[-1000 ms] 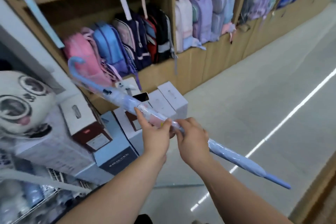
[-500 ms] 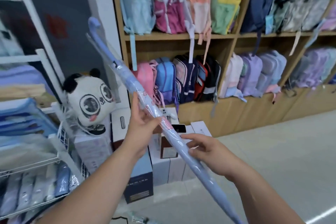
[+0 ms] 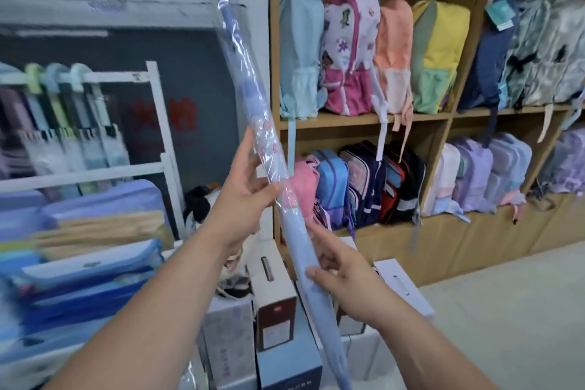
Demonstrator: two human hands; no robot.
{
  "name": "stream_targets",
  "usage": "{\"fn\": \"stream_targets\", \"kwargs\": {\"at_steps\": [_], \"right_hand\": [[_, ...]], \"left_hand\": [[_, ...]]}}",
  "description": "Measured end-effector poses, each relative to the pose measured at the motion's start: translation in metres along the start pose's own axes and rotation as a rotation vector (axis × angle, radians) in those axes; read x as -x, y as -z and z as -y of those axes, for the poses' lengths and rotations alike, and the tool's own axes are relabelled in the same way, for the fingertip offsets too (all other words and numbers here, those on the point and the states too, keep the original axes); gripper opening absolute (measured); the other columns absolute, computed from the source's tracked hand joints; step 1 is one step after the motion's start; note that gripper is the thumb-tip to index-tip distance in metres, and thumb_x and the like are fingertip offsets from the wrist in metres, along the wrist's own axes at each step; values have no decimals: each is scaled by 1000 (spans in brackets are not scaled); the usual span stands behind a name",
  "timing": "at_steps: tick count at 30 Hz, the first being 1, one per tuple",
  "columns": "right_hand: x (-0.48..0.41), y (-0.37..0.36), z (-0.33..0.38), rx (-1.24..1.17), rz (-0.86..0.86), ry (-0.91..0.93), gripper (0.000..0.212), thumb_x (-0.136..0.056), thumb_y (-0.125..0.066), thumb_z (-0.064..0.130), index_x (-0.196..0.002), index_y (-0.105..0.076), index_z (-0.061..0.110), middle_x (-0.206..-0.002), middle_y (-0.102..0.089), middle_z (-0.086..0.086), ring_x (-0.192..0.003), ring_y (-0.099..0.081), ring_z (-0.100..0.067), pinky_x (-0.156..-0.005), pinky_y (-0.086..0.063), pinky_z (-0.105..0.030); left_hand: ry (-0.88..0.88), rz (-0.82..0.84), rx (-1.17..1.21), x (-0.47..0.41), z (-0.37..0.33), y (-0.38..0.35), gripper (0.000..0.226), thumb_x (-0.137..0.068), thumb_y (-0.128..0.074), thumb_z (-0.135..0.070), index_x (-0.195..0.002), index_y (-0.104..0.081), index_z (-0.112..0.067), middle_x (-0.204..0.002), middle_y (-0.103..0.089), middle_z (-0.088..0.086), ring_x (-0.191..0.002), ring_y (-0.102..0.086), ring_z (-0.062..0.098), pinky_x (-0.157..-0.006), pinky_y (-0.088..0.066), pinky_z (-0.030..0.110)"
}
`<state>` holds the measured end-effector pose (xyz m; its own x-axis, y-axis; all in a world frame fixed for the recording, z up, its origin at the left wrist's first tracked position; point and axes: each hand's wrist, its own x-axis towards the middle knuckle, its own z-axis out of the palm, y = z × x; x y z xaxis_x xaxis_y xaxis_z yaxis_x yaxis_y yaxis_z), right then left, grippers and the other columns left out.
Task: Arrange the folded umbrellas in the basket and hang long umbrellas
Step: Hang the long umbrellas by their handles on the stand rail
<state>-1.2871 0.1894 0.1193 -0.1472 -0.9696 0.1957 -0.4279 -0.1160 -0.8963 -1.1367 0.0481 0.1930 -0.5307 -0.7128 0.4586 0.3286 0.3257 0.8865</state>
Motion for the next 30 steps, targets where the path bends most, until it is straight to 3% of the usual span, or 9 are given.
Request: {"fn": "stream_targets", "kwargs": {"at_steps": [3, 6, 9, 14, 18, 20, 24, 30], "right_hand": [[-40, -16, 21, -38, -78, 95, 72, -96, -64, 13, -142, -36, 61, -97, -60, 3, -85, -59, -12, -85, -56, -33], [-82, -26, 41, -103, -103, 152, 71, -97, -62, 12, -141, -37, 61, -101, -65, 0, -94, -64, -26, -90, -56, -46], [-128, -28, 59, -144, -114, 231, 72, -97, -61, 9, -144, -35, 57, -114, -68, 1, -103, -67, -26, -93, -56, -47], [-203, -16, 102, -194, -135, 383, 73, -97, -60, 6, -150, -33, 48, -126, -66, 2, -109, -66, -12, -93, -57, -36], [-250, -7, 137, -221, -96, 464, 70, -99, -58, 11, -152, -28, 46, -110, -70, 8, -97, -69, -7, -79, -57, -25], [-273, -5, 152, -227, -81, 506, 71, -99, -58, 12, -152, -27, 48, -109, -70, 5, -99, -70, -10, -83, -59, -32], [-318, -9, 182, -202, -36, 541, 70, -99, -60, 15, -149, -27, 52, -112, -69, -1, -103, -70, -15, -88, -60, -43], [-356, -32, 207, -90, 28, 560, 79, -95, -66, 17, -148, -24, 58, -98, -73, 1, -92, -71, -11, -88, -60, -42]], "left_hand": [[-34, 8, 13, -13, -19, 21, 86, -93, -65, -2, -150, -22, -49, -152, -49, -8, -123, -62, 18, -97, -55, 33], [-51, 51, -87, -23, -31, 40, 80, -98, -56, 5, -154, -25, -43, -152, -47, -9, -121, -63, 15, -97, -54, 31], [-33, 30, -185, -31, -34, 59, 72, -99, -55, 4, -152, -33, -40, -148, -52, -10, -114, -67, 17, -101, -54, 38], [24, 23, -408, -49, -29, 86, 81, -97, -60, 0, -144, -34, -60, -137, -58, -15, -104, -70, 18, -94, -56, 38], [42, -46, -528, -80, -36, 100, 87, -98, -61, -5, -142, -24, -70, -130, -61, -6, -102, -70, 20, -91, -58, 45], [2, -116, -550, -98, -43, 106, 87, -97, -60, -3, -144, -25, -67, -122, -65, -3, -101, -70, 16, -92, -58, 40], [-79, -236, -560, -130, -59, 127, 87, -95, -59, 4, -141, -30, -64, -105, -68, -2, -89, -70, 8, -76, -56, 23], [-135, -289, -566, -161, -80, 179, 87, -94, -58, 6, -142, -32, -62, -110, -67, 8, -95, -72, 20, -86, -61, 45]]}}
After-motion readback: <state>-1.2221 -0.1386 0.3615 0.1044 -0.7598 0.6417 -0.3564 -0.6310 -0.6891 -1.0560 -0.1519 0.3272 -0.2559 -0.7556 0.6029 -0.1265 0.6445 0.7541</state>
